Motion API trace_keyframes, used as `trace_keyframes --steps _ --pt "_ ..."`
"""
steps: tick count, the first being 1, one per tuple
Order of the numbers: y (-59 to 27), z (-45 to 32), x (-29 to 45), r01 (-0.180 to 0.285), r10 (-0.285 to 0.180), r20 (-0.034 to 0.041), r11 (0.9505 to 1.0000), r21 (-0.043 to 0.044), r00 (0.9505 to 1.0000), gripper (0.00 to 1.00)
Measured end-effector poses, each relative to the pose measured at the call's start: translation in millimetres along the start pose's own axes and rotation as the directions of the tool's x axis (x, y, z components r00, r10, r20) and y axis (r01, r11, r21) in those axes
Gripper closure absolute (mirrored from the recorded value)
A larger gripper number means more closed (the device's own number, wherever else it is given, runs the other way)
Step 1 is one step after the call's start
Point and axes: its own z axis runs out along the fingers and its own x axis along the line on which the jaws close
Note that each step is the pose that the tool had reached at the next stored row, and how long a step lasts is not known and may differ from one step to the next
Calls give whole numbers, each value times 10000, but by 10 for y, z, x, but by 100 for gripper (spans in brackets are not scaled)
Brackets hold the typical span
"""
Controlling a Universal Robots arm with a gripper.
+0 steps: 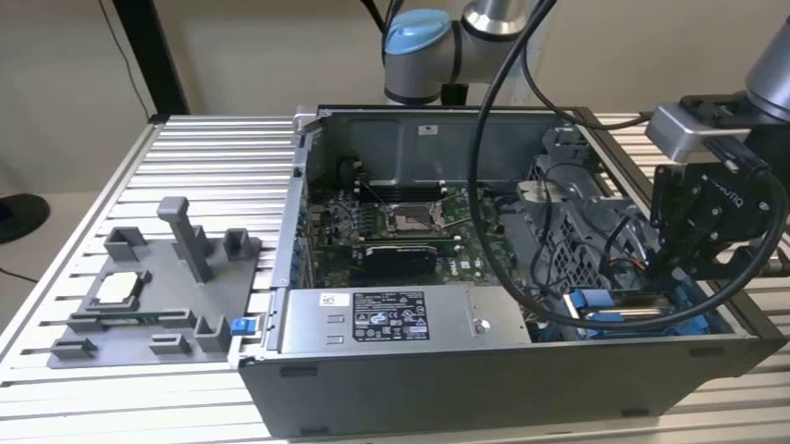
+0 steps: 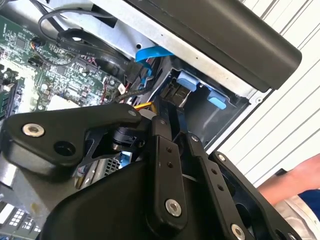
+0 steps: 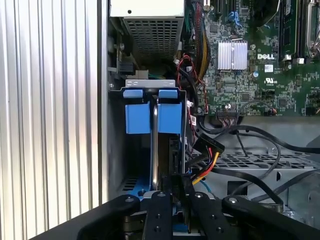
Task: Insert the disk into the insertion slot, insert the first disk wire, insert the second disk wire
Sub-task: 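Insert the first disk wire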
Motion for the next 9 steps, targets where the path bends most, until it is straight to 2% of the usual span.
trace_keyframes --steps 9 --pt "-6 36 -11 1 -1 3 10000 13 10000 100"
